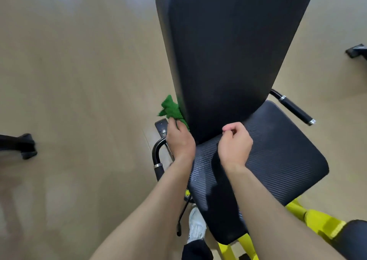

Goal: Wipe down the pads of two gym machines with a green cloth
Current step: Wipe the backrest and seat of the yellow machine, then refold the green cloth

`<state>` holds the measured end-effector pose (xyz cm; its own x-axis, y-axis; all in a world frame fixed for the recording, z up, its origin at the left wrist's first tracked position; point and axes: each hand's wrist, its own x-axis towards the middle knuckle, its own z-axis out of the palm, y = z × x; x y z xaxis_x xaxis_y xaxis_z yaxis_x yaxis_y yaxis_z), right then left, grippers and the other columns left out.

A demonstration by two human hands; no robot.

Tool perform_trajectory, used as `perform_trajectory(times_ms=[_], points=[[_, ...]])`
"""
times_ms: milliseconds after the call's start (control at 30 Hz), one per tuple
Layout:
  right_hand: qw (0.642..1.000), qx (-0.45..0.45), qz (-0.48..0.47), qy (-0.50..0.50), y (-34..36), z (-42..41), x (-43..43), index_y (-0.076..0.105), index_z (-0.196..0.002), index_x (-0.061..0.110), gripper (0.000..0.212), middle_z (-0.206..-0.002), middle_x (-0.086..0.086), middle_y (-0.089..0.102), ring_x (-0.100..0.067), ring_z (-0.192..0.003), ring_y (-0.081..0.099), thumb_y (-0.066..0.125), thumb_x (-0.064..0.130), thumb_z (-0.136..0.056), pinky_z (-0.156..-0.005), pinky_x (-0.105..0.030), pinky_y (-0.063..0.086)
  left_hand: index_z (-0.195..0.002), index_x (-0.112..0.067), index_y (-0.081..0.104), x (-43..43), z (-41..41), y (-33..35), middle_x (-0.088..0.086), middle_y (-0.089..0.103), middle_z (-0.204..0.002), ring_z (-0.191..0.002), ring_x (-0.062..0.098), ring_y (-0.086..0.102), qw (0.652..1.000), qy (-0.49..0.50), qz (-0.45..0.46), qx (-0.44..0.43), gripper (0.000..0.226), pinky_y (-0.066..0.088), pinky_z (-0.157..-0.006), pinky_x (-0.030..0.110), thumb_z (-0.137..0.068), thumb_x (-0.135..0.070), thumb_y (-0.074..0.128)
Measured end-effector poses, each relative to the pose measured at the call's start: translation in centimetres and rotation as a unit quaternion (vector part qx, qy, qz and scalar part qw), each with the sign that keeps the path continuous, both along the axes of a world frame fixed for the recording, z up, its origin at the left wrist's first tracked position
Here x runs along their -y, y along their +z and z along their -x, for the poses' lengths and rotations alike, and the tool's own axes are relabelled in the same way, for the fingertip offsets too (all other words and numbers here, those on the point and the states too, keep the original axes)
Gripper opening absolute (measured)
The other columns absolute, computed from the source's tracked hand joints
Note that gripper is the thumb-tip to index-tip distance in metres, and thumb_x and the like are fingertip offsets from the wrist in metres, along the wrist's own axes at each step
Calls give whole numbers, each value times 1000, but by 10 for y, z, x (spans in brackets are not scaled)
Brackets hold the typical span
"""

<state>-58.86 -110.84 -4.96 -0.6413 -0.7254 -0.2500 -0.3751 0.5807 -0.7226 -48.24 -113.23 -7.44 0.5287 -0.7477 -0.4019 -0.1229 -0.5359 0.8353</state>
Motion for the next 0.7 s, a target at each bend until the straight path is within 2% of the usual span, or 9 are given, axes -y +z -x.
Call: perform_trajectory(times_ms=[100,167,233,300,367,467,567,633,700], points=[[999,16,-47,-12,-27,-3,-20,65,-80,24,33,-84,4,69,-22,-84,65,45,1,-89,-78,-35,51,-80,-17,44,-16,6,-29,13,65,-97,-93,37,58,997,-35,-75,5,27,39,-76,37,-104,-19,34],[997,37,-70,-12,-32,-8,-28,67,-81,22,33,-85,3,69,-20,-83,64,45,-1,-89,-72,-32,47,-92,-10,53,-23,2,-28,16,66,-106,-98,36,59,988,-87,-125,9,25,41,-79,38,-104,-18,32],[993,77,-95,3,-27,-16,-33,68,-83,20,31,-91,0,71,-20,-86,64,45,0,-89,-71,-30,46,-109,-5,62,-36,-6,-19,17,66,-115,-104,34,61,962,-194,-190,-12,28,42,-80,33,-102,-15,38],[985,104,-133,32,-12,-24,-39,66,-90,21,24,-103,-3,71,-26,-99,64,48,6,-92,-83,-33,48,-114,-11,73,-57,-19,2,12,73,-112,-104,32,66,935,-273,-216,-71,29,53,-86,34,-95,-17,52],[979,102,-175,35,11,-32,-46,64,-100,24,14,-118,-7,65,-31,-111,61,51,19,-95,-96,-38,47,-100,-23,80,-78,-37,34,7,79,-95,-94,31,73,922,-289,-209,-153,25,59,-87,45,-86,-20,60],[967,120,-220,38,55,-44,-61,63,-117,27,31,-131,-10,56,-35,-118,56,49,43,-95,-108,-43,42,-95,-27,80,-98,-77,89,7,79,-91,-85,28,74,909,-306,-187,-214,26,60,-86,50,-81,-21,59],[922,293,-247,58,103,-59,-85,68,-112,26,43,-120,-5,69,-31,-108,65,48,56,-89,-91,-46,53,-95,-25,77,-116,-121,143,8,75,-92,-85,27,70,896,-323,-164,-258,26,59,-84,45,-86,-15,55],[878,413,-233,65,126,-69,-103,71,-115,25,39,-110,-2,74,-29,-104,70,54,52,-94,-83,-48,57,-98,-23,76,-128,-148,174,6,72,-88,-80,21,68,886,-343,-162,-267,29,56,-74,34,-94,-9,51],[861,454,-205,103,148,-83,-118,71,-117,20,32,-105,-3,74,-26,-99,71,56,42,-98,-81,-45,61,-105,-20,74,-141,-172,200,5,71,-88,-77,19,67,884,-347,-165,-267,28,52,-69,29,-96,-12,49]])
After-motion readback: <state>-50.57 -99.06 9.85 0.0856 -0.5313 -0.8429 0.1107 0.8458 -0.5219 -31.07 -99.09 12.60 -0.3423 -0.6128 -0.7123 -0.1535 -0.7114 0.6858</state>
